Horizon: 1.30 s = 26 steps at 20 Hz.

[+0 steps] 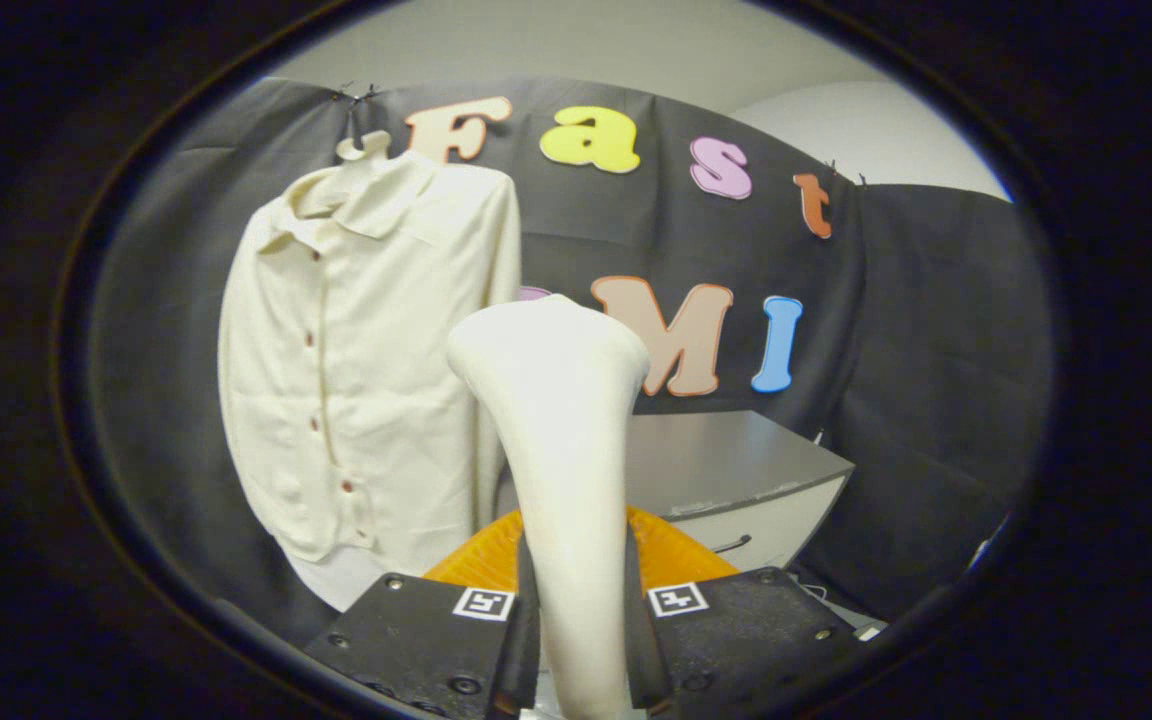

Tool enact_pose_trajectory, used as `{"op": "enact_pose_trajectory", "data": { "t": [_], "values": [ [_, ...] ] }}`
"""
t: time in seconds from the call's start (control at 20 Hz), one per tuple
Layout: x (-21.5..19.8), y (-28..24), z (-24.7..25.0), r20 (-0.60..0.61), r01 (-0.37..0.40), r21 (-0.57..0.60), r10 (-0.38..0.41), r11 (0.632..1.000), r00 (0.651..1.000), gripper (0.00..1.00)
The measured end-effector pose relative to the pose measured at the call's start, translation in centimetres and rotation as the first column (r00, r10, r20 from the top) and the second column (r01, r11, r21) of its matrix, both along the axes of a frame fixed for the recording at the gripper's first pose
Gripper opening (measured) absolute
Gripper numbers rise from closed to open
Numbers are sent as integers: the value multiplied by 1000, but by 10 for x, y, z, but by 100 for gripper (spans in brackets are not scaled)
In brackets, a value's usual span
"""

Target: Iron the clothes twice with a garment steamer, once on the left side and once on the right side.

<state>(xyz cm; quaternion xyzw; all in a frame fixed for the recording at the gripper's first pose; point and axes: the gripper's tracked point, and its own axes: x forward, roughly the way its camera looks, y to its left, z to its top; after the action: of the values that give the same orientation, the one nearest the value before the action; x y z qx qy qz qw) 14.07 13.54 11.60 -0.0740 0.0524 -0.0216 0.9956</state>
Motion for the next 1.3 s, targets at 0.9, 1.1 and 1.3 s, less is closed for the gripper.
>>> {"op": "enact_pose_trajectory", "data": {
  "t": [0.9, 1.1, 1.3],
  "values": [
    [-32, 241, -9, 37, -212, 44, 210, 976, 977, 34],
    [10, 272, -16, 26, -214, 34, 213, 976, 977, 34],
    [50, 286, -27, -5, -208, 13, 208, 978, 978, 34]
  ]
}}
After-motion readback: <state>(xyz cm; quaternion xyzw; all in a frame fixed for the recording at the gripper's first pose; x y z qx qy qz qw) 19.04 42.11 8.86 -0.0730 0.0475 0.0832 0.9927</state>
